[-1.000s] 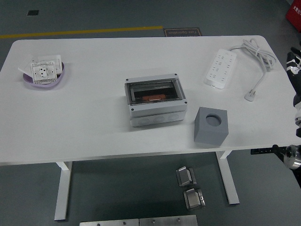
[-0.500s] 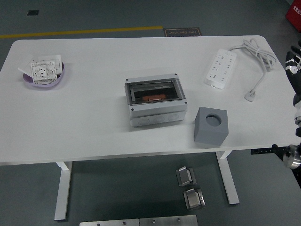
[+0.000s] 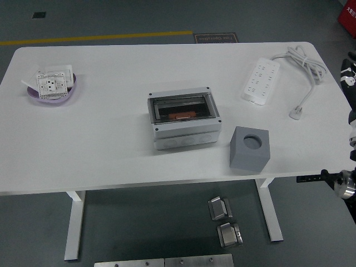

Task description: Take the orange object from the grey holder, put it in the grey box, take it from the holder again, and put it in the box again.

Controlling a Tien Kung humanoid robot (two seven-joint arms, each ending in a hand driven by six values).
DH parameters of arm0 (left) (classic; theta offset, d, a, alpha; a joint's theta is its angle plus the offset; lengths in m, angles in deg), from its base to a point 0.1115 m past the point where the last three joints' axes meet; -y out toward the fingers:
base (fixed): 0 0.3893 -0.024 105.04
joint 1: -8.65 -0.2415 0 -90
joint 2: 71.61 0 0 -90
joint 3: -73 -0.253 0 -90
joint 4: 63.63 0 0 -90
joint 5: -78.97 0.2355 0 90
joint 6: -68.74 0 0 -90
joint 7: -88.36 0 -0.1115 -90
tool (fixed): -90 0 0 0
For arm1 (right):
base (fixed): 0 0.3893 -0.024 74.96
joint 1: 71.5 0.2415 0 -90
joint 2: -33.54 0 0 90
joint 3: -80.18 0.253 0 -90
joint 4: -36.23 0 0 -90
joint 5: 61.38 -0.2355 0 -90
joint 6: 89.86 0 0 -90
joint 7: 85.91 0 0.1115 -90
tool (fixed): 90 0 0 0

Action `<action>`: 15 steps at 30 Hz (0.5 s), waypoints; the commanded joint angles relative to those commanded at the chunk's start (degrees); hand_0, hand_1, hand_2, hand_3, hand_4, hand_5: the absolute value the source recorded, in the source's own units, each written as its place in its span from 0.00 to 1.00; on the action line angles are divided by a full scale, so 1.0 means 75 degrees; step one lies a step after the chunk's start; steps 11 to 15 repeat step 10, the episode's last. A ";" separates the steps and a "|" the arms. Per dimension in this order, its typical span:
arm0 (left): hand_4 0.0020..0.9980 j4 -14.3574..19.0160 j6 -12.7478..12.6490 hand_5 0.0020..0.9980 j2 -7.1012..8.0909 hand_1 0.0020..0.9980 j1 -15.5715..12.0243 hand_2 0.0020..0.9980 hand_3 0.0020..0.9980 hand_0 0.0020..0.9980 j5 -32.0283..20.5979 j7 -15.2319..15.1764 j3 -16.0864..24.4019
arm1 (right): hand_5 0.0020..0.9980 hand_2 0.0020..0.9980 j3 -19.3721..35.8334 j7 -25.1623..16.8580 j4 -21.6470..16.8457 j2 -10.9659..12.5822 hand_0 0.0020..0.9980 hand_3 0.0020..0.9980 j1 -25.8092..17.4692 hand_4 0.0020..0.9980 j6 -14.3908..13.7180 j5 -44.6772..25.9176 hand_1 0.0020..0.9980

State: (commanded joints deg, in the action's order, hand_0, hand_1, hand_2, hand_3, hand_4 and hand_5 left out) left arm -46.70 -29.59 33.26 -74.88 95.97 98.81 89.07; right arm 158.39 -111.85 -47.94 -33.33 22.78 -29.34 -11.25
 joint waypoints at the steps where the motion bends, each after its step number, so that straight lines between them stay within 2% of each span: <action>1: 0.62 -0.0001 0.0000 0.45 0.0003 0.66 -0.0001 0.61 0.65 0.66 -0.0005 0.0000 -0.0004 | 0.31 0.75 -0.0003 0.0003 0.0004 -0.0002 0.79 0.76 -0.0001 0.64 0.0000 -0.0003 0.74; 15: 0.62 -0.0001 0.0001 0.45 -0.0036 0.66 -0.0007 0.61 0.65 0.66 -0.0015 0.0000 -0.0017 | 0.31 0.75 -0.0043 0.0005 0.0048 -0.0017 0.79 0.76 0.0002 0.64 0.0016 -0.0032 0.74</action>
